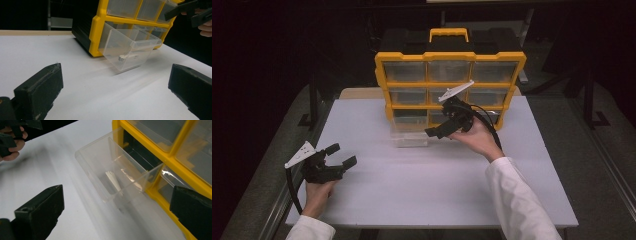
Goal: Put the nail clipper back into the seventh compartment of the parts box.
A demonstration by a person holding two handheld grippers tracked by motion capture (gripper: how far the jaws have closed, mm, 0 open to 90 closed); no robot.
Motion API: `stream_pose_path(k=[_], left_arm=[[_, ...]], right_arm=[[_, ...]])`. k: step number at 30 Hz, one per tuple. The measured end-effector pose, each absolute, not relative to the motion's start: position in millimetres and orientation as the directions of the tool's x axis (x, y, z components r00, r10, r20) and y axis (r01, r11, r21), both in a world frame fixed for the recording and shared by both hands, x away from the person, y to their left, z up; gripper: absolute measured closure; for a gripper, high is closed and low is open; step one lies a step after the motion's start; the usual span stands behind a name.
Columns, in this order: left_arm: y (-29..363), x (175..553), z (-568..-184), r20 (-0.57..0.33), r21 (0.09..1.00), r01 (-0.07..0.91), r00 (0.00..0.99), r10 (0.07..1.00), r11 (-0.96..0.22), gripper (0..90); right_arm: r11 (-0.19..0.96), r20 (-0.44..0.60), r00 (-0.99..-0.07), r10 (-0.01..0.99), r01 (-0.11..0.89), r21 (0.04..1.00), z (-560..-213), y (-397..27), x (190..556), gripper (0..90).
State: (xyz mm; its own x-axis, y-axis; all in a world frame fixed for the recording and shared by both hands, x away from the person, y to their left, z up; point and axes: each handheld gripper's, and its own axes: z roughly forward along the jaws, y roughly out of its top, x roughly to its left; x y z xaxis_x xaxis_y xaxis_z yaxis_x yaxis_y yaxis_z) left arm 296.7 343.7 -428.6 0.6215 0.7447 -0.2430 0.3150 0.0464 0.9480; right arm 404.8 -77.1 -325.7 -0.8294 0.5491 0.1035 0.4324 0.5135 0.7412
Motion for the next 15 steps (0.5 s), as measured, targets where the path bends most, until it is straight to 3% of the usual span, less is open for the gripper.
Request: stream_pose_path(k=[15], left_arm=[[344, 296, -428, -0.245, 0.948, 0.315, 0.620, 0.745, 0.049, 0.0]], right_arm=[[0.437, 0.138, -0.811, 0.569, 0.440, 0.785, -340, -113, 390, 0.0]])
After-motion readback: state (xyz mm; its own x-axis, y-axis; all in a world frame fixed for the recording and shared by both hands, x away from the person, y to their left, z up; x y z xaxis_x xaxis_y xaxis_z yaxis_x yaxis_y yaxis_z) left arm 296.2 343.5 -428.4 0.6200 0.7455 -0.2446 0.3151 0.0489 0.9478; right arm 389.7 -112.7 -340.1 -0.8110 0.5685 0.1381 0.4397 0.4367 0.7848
